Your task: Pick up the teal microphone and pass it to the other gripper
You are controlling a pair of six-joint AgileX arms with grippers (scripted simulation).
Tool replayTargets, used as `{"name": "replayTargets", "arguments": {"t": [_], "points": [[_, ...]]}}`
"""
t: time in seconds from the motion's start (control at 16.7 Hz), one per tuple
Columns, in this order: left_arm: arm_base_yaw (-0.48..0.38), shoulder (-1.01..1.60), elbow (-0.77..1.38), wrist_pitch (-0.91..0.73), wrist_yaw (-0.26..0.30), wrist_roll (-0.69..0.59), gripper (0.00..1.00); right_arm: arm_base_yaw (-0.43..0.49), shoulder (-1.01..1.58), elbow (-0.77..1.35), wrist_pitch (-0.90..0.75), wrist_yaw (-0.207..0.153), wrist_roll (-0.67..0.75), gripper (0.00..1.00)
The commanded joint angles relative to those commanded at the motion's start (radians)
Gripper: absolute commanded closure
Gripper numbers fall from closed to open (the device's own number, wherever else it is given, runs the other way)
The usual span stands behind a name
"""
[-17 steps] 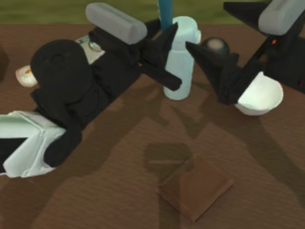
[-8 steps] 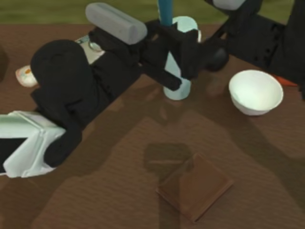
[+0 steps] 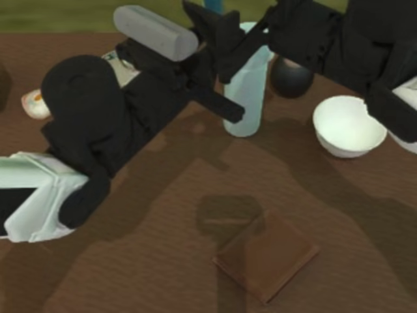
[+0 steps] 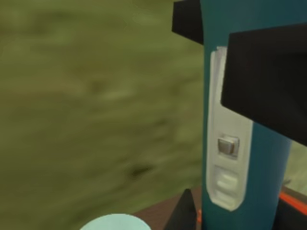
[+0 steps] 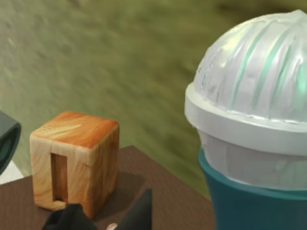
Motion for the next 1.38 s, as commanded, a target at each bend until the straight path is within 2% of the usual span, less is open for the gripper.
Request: {"name": "replayTargets", "arguments": {"t": [0.06, 0.84, 1.38], "points": [[0.0, 0.0, 0.0, 0.0, 0.0, 0.0, 1.0, 0.0, 0.0, 0.0, 0.0, 0.0, 0.0, 0.0], [0.0, 0.0, 0.0, 0.0, 0.0, 0.0, 1.0, 0.0, 0.0, 0.0, 0.0, 0.0, 0.0, 0.98], [0.0, 0.0, 0.0, 0.0, 0.0, 0.0, 1.0, 0.0, 0.0, 0.0, 0.0, 0.0, 0.0, 1.0]]}}
